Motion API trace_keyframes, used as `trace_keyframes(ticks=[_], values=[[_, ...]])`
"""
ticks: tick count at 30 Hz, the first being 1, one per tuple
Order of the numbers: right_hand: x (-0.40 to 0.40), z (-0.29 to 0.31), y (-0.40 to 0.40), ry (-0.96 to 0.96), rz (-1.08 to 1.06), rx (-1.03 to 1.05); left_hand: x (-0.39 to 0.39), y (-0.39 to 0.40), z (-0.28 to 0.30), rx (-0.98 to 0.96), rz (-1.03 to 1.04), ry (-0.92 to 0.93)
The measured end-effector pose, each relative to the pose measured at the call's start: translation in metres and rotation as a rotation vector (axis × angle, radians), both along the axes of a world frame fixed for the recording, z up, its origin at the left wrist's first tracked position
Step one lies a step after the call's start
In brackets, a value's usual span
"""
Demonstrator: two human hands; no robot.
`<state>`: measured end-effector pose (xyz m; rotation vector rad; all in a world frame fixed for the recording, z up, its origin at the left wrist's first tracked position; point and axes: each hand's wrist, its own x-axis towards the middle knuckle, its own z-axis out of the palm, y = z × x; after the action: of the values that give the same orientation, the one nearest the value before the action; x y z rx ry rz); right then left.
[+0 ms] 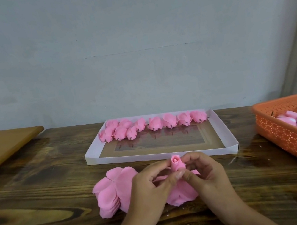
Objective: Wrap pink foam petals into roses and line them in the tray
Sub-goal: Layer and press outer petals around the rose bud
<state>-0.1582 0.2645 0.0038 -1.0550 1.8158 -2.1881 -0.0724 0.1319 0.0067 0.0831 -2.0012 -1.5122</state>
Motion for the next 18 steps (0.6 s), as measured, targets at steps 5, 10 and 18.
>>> trace_keyframes(ticks=[5, 10, 18], values=[[0.0036, 0.0044, -0.0008, -0.005, 0.006, -0.006, -0.0013, -0.0012, -0.0025, 0.055, 0.007, -0.006], [0.0045, 0.0055, 0.0003, -0.003, 0.002, 0.008, -0.0004, -0.0001, 0.0014, 0.096, -0.016, -0.007], [0.0038, 0.0069, 0.0016, -0.017, 0.013, 0.035, 0.0007, -0.0007, 0.0066, 0.113, -0.009, 0.0]])
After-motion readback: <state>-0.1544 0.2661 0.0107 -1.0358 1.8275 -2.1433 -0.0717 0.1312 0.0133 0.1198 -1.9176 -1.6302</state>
